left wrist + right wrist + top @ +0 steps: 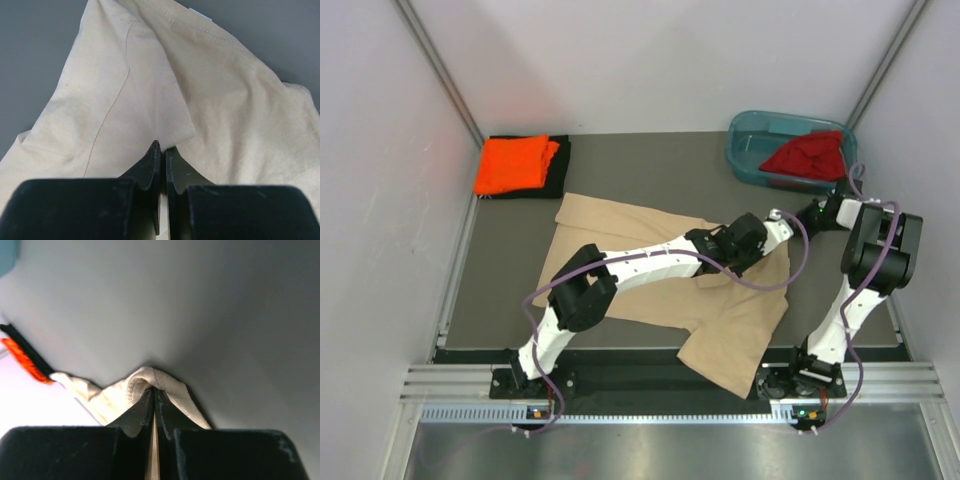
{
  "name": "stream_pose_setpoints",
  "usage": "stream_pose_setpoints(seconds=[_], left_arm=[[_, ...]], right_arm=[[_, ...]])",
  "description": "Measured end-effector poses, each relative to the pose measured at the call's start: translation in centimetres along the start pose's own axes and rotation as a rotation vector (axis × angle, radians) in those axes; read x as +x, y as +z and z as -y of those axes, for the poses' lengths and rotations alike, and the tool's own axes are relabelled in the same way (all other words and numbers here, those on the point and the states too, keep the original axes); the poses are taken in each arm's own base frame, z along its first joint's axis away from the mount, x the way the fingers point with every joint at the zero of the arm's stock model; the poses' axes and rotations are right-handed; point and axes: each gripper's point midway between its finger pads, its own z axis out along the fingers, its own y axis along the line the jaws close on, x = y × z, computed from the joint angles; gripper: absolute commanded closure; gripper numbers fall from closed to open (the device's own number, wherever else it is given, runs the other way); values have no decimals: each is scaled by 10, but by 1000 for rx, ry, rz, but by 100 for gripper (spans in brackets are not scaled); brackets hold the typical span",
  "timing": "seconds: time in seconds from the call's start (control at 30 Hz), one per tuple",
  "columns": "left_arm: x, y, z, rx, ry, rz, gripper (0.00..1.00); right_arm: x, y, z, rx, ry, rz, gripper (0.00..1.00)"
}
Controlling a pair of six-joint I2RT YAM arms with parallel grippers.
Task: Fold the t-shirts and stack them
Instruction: Fold the tshirt
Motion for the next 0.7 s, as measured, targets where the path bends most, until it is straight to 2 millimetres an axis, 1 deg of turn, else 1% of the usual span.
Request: stream_pose_setpoints(seconds=[0.17, 0.33, 0.4, 0.47, 0.5, 0.53, 0.57, 0.63, 0.67, 0.7], left_arm=[[3, 0, 3, 16, 2, -12, 99], [8, 0, 7, 44, 13, -28, 99], [12, 3, 10, 58, 19, -41, 98], [19, 8, 16, 89, 21, -60, 96], [23, 11, 19, 103, 21, -70, 94], [28, 14, 22, 119, 21, -84, 83], [34, 16, 25, 137, 24, -102, 77], [46, 19, 31, 165, 20, -138, 69], [51, 18, 32, 177, 15, -156, 63], [53, 17, 32, 188, 9, -166, 60]], right_arm=[[-1, 0, 2, -49, 61, 24, 100], [-2, -4, 6, -49, 93, 78, 100], [-5, -5, 8, -46, 110, 98, 100], [-8, -7, 11, -48, 132, 121, 100], [-9, -9, 13, -48, 148, 131, 100], [-10, -10, 15, -48, 164, 140, 100], [-11, -12, 17, -48, 178, 152, 100], [-14, -14, 19, -46, 197, 163, 100], [-15, -15, 20, -46, 203, 166, 100], [-15, -15, 20, -46, 208, 168, 100]])
